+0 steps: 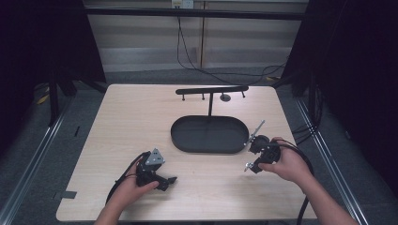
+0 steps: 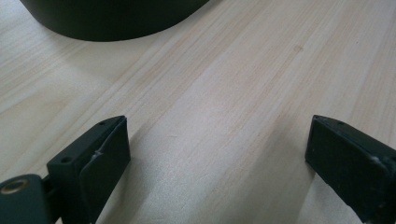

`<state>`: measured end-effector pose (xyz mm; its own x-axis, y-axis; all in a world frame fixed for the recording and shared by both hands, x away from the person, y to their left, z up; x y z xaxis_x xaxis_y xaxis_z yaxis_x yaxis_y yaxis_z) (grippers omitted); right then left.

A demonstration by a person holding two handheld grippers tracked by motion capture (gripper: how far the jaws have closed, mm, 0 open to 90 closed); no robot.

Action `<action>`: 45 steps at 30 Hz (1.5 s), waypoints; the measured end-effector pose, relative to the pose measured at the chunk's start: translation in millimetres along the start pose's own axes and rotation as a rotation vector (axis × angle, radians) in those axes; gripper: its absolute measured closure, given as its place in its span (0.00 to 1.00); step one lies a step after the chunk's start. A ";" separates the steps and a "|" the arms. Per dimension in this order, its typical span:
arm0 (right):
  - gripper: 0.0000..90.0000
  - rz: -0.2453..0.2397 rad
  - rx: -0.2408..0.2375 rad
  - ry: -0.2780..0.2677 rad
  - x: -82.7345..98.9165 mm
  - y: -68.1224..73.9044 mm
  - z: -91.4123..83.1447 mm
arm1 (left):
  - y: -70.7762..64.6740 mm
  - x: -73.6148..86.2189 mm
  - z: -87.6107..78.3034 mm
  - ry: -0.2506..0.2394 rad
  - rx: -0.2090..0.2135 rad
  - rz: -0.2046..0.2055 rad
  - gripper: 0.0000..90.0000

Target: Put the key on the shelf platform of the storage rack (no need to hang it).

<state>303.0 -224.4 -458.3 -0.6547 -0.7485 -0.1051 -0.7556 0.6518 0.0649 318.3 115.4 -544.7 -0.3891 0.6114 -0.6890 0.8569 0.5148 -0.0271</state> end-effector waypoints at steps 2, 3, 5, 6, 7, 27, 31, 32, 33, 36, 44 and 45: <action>0.76 -0.003 0.004 -0.004 -1.9 0.2 -1.8 | -0.1 0.0 0.0 0.000 0.001 0.000 0.07; 0.77 -0.006 0.008 -0.005 -5.8 1.4 -5.8 | 0.0 0.0 0.0 0.000 0.000 -0.001 0.07; 0.77 -0.006 0.008 -0.005 -9.5 3.1 -8.9 | 0.0 0.0 0.0 0.000 0.001 0.000 0.07; 0.76 -0.010 0.016 0.001 -11.1 3.2 -10.2 | 0.0 0.0 0.0 0.000 0.001 0.000 0.07; 0.77 -0.010 0.021 0.000 -12.9 3.5 -11.1 | 0.0 0.0 0.0 0.000 0.001 0.000 0.07; 0.76 -0.027 0.026 -0.020 -41.2 3.9 -27.8 | -0.4 0.0 0.1 -0.006 -0.001 -0.003 0.07; 0.76 -0.018 0.025 -0.039 -46.0 1.2 -32.3 | -0.4 0.0 0.1 -0.006 -0.001 -0.004 0.07; 0.76 -0.018 0.025 -0.039 -46.0 1.2 -32.3 | -0.4 0.0 0.1 -0.006 -0.001 -0.004 0.07; 0.76 -0.014 0.025 -0.040 -47.0 1.0 -33.2 | -0.5 0.0 0.2 -0.007 0.000 -0.005 0.07; 0.76 -0.012 0.024 -0.042 -51.1 -1.5 -36.3 | -0.6 -0.1 0.2 -0.007 0.000 -0.006 0.07; 0.76 -0.001 0.031 -0.050 -59.1 -3.5 -37.5 | -0.5 -0.1 0.2 -0.008 -0.001 -0.006 0.07; 0.76 0.000 0.020 -0.057 -61.5 -3.9 -37.6 | -0.5 -0.1 0.2 -0.007 -0.001 -0.005 0.07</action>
Point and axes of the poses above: each handheld gripper's, and its own axes: z roughly forward along the jaws, x roughly out of its underside, y roughly to its left, the point moved 5 cm from there along z, roughly forward along the jaws, and after that the axes turned 2 degrees about y, right-handed, at the moved point
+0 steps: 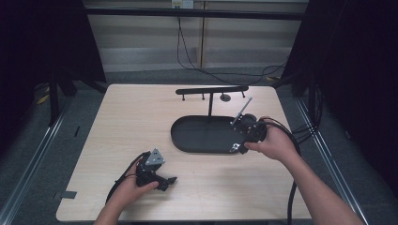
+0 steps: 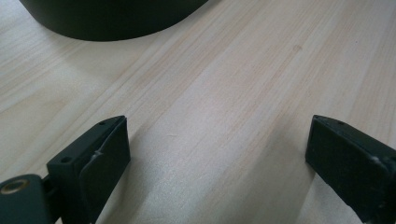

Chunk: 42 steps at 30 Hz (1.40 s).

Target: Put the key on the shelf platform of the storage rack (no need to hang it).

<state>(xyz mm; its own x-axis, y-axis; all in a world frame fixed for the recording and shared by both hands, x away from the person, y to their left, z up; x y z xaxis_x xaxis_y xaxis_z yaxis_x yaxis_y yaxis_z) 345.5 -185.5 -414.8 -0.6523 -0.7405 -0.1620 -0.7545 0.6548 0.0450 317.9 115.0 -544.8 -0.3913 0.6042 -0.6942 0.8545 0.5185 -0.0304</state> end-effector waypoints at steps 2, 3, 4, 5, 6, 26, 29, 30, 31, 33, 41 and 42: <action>0.76 0.000 0.000 -0.001 -0.9 -0.3 0.3 | 0.0 0.0 0.0 0.000 0.000 0.000 0.07; 0.76 0.000 0.006 0.012 -1.5 -1.0 -0.5 | -0.3 0.1 0.0 0.000 0.002 -0.001 0.07; 0.76 0.003 0.010 0.001 -3.7 -2.4 0.0 | -0.1 0.1 -0.1 0.002 0.002 0.001 0.07; 0.76 0.003 0.010 0.001 -3.7 -2.4 0.0 | -0.1 0.1 -0.1 0.002 0.002 0.001 0.07; 0.76 0.009 0.005 -0.002 -5.8 -3.4 -0.6 | -0.3 0.1 0.0 0.000 0.003 -0.001 0.07; 0.76 0.024 0.028 -0.020 -28.3 -12.5 -4.3 | -0.4 0.3 -0.3 0.003 0.003 0.003 0.07; 0.76 0.023 0.032 -0.024 -31.7 -13.4 -5.0 | -0.5 0.3 -0.2 0.003 0.003 0.004 0.07; 0.76 0.023 0.032 -0.024 -31.7 -13.4 -5.0 | -0.5 0.3 -0.2 0.003 0.003 0.004 0.07; 0.76 0.021 0.035 -0.022 -32.7 -13.7 -5.7 | -0.5 0.3 -0.2 0.003 0.003 0.004 0.07; 0.76 0.024 0.033 -0.025 -34.7 -13.9 -6.0 | -0.5 0.3 -0.3 0.003 0.003 0.004 0.07; 0.76 0.039 0.035 -0.031 -39.7 -20.5 -0.9 | -0.7 0.4 -0.3 0.004 0.007 0.005 0.07; 0.76 0.045 0.031 -0.032 -41.0 -22.4 0.2 | -0.7 0.4 -0.3 0.004 0.007 0.005 0.06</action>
Point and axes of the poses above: each handheld gripper's, and its own axes: z roughly forward along the jaws, x roughly out of its underside, y roughly to its left, the point moved 5 cm from there along z, roughly forward along the jaws, and after that the axes turned 2 degrees about y, right-handed, at the moved point
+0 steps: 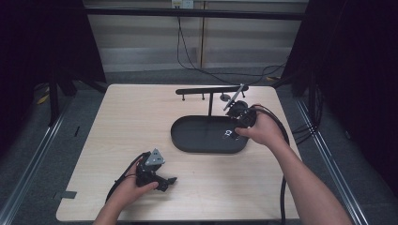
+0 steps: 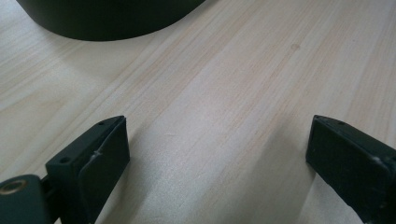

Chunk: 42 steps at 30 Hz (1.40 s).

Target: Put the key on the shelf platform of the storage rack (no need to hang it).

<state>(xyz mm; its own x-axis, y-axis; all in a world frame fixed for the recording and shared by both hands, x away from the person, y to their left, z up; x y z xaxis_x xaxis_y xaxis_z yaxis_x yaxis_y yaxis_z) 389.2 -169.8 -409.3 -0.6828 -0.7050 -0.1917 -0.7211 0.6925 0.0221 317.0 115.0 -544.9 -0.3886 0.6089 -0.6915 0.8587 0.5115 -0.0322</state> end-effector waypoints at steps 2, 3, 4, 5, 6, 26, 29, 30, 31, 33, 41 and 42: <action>0.76 0.009 0.006 0.001 -1.2 -1.0 1.2 | 0.0 0.1 -0.1 0.001 -0.001 0.002 0.06; 0.76 0.009 0.006 0.001 -1.2 -1.0 1.2 | 0.0 0.1 -0.1 0.001 -0.001 0.002 0.06; 0.76 0.005 0.004 0.006 -1.5 -1.8 1.5 | 0.0 0.1 -0.1 0.001 0.000 0.003 0.06; 0.76 0.013 0.002 0.001 -2.2 -1.6 2.1 | 0.0 0.2 -0.1 0.001 0.000 0.003 0.06; 0.76 0.013 0.005 -0.002 -2.9 -2.2 2.3 | 0.0 0.2 -0.2 0.001 0.001 0.004 0.06; 0.76 0.022 -0.001 0.013 -18.7 -8.7 21.0 | 0.0 0.4 0.0 0.002 0.003 0.013 0.06; 0.76 0.023 -0.001 0.022 -20.7 -9.7 22.7 | -0.4 0.3 0.0 0.000 0.002 0.005 0.06; 0.76 0.026 -0.001 0.018 -21.5 -9.7 23.9 | 0.0 0.5 -0.3 0.006 0.001 0.013 0.06; 0.76 0.026 -0.001 0.021 -21.9 -10.1 24.5 | -0.5 0.2 0.1 -0.002 0.002 0.005 0.06; 0.76 0.032 0.000 0.024 -23.4 -10.8 26.8 | -0.5 0.2 0.2 -0.002 0.002 0.005 0.06; 0.76 0.036 0.010 0.023 -25.1 -15.9 33.4 | -0.5 0.2 0.1 0.000 0.002 0.006 0.06; 0.76 0.037 0.008 0.019 -25.3 -16.4 34.7 | -0.5 0.3 -0.2 0.003 0.003 0.007 0.06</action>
Point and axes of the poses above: each handheld gripper's, and its own axes: z roughly forward along the jaws, x roughly out of its underside, y roughly to its left, the point moved 5 cm from there along z, roughly forward along the jaws, and after that the axes turned 2 degrees about y, right-handed, at the moved point
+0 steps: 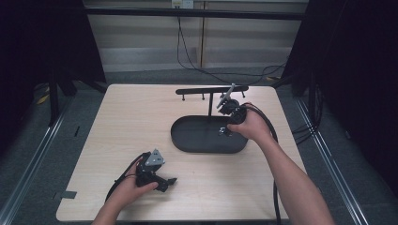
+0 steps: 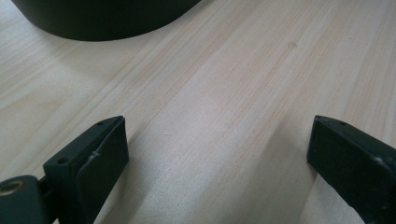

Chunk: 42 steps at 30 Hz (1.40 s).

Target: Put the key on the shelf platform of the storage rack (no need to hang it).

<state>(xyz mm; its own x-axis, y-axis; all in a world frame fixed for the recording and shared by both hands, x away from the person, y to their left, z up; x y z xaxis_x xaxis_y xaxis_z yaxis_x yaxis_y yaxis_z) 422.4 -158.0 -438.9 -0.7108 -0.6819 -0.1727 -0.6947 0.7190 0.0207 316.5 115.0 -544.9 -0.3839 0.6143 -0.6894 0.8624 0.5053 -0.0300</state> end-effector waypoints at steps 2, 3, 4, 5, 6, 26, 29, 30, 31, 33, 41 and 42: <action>0.76 0.000 0.002 0.005 0.0 -0.8 1.9 | -0.1 -0.1 0.4 -0.005 -0.001 -0.001 0.06; 0.76 0.001 0.001 0.006 0.0 -1.1 2.3 | -0.1 -0.1 0.6 -0.008 0.001 -0.002 0.06; 0.76 0.000 0.002 0.004 0.0 -1.7 2.8 | -0.1 -0.1 0.4 -0.005 -0.001 -0.001 0.06; 0.76 0.001 0.002 0.002 0.0 -1.9 3.8 | -0.1 -0.1 0.4 -0.005 -0.001 -0.001 0.06; 0.76 0.005 0.006 0.004 0.1 -2.5 5.3 | 0.0 -0.1 0.3 -0.004 -0.002 0.000 0.06; 0.76 0.025 0.012 0.010 3.8 -8.9 17.7 | -0.1 -0.1 0.5 -0.005 -0.002 0.000 0.06; 0.76 0.031 0.015 0.011 4.1 -9.8 19.0 | -0.1 -0.1 0.6 -0.008 0.001 0.000 0.06; 0.76 0.027 0.020 0.012 4.1 -10.5 19.7 | -0.1 -0.1 0.4 -0.005 -0.002 0.000 0.06; 0.76 0.027 0.020 0.012 4.1 -10.5 19.7 | -0.1 -0.1 0.4 -0.005 -0.002 0.000 0.06; 0.76 0.022 0.021 0.006 3.8 -11.6 20.4 | -0.1 -0.1 0.6 -0.008 0.001 -0.001 0.06; 0.76 0.022 0.035 0.002 3.8 -15.3 23.0 | -0.1 -0.1 0.7 -0.009 0.002 0.000 0.06; 0.76 0.038 0.025 0.008 3.9 -15.2 24.2 | -0.1 -0.1 0.7 -0.009 0.002 0.000 0.06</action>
<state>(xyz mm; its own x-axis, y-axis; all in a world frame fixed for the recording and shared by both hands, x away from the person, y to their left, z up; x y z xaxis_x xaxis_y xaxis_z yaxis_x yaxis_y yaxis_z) 432.8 -168.3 -463.7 -0.7378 -0.6546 -0.1648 -0.6640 0.7477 0.0029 316.6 114.4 -545.4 -0.3809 0.6088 -0.6959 0.8633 0.5037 -0.0318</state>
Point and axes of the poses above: each handheld gripper's, and its own axes: z roughly forward along the jaws, x roughly out of its underside, y roughly to its left, the point moved 5 cm from there along z, roughly forward along the jaws, and after that the axes turned 2 degrees about y, right-handed, at the moved point
